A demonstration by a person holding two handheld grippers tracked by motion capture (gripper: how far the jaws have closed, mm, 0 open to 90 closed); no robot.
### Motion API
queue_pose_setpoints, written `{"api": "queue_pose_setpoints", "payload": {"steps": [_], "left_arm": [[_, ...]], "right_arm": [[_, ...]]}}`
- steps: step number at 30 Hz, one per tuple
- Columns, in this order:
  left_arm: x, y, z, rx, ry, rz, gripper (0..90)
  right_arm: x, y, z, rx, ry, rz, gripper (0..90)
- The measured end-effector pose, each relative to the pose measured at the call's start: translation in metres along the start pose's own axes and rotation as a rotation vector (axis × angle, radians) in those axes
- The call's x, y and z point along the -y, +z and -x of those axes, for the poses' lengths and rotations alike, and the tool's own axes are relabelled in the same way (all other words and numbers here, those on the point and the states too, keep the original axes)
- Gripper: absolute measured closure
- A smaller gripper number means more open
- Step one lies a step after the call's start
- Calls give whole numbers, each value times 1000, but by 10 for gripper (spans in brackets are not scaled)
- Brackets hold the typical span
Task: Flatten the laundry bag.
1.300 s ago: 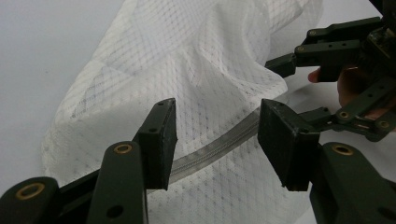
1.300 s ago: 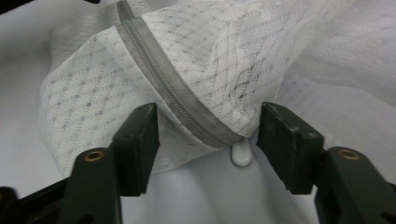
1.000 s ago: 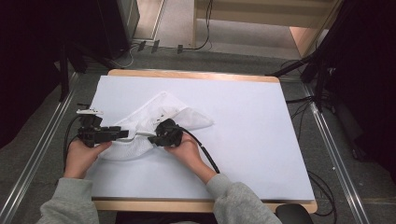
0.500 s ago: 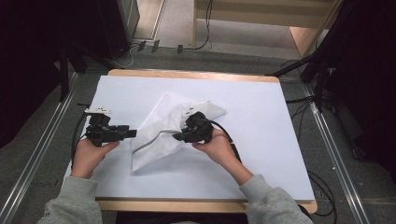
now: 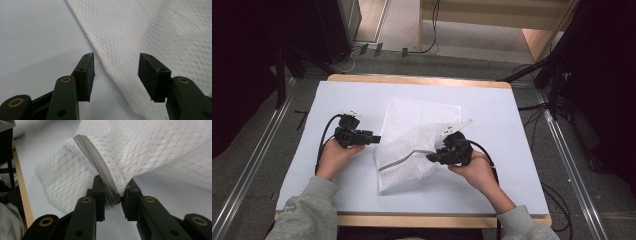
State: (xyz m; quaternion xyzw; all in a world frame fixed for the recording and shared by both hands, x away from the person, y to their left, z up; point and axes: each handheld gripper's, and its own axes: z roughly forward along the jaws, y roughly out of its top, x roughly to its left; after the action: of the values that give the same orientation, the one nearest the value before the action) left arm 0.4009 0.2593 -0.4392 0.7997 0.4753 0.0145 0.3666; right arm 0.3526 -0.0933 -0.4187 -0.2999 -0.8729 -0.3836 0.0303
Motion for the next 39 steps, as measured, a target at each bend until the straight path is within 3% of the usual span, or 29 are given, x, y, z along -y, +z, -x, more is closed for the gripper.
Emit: {"api": "queue_pose_setpoints", "payload": {"steps": [5, 7, 10, 14, 15, 20, 25, 33, 39], "left_arm": [[-4, 19, -5, -25, 6, -34, 505], [-6, 21, -5, -11, 9, -27, 555], [-8, 26, -2, -15, 37, -37, 667], [-9, 31, -2, -32, 42, -39, 875], [-10, 32, -2, -18, 31, -38, 898], [-12, 29, -6, 5, 5, -36, 900], [-12, 15, -14, -19, -19, -12, 900], [-4, -1, -31, -43, -55, -12, 900], [3, -17, -49, -71, -77, -11, 900]], "right_arm": [[5, 0, -1, 5, 3, 0, 761], [6, 0, -1, 8, 0, 6, 760], [8, 0, -1, 13, 0, 6, 760], [10, -2, -2, 16, 7, 7, 757], [11, -3, -2, 18, 6, 6, 756], [12, -6, -4, 18, 15, 11, 751], [11, -3, -7, 7, 10, 6, 730], [8, 0, -10, 2, -21, 38, 572], [9, -6, -7, 18, -16, 74, 569]]}}
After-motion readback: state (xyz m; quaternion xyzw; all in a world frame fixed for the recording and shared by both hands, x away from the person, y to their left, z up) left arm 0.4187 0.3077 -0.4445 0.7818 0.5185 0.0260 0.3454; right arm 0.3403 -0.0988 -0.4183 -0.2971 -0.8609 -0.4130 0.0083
